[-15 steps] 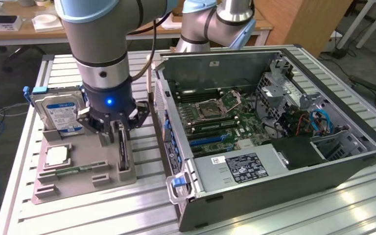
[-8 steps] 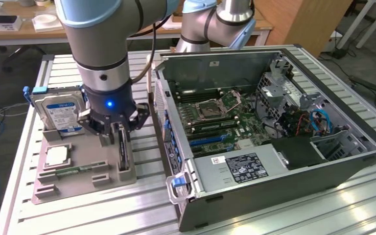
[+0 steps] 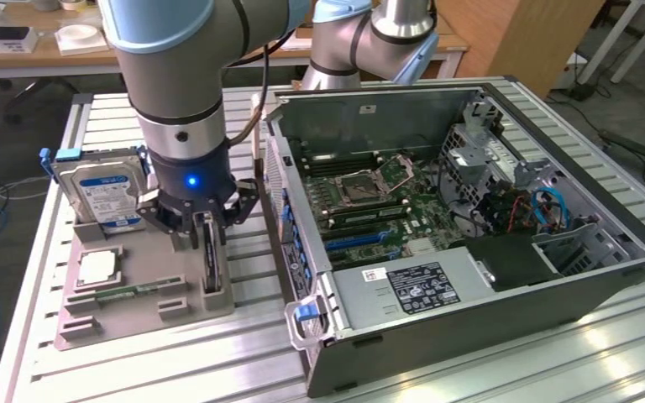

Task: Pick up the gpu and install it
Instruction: 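Pick up the gpu and move the gpu toward the slot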

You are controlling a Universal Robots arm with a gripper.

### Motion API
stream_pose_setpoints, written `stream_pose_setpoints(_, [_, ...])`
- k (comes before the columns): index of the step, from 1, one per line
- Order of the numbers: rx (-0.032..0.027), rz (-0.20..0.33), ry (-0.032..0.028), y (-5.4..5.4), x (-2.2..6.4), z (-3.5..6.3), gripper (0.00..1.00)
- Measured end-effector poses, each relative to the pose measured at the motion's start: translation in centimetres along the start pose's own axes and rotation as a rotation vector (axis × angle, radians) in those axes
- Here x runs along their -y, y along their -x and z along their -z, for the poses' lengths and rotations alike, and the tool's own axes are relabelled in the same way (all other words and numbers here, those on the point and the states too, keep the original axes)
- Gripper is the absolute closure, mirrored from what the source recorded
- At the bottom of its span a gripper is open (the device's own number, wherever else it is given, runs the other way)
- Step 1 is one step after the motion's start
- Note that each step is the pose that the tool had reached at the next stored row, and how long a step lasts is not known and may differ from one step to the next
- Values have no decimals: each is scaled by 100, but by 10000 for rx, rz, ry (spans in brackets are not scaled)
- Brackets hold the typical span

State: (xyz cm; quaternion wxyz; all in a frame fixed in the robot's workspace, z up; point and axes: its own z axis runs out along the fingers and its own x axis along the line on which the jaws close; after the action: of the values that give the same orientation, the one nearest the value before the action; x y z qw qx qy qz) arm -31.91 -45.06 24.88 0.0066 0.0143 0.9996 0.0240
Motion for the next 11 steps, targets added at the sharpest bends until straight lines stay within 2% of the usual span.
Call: stream_pose_setpoints(11, [-6, 1, 2, 1, -7, -21, 58])
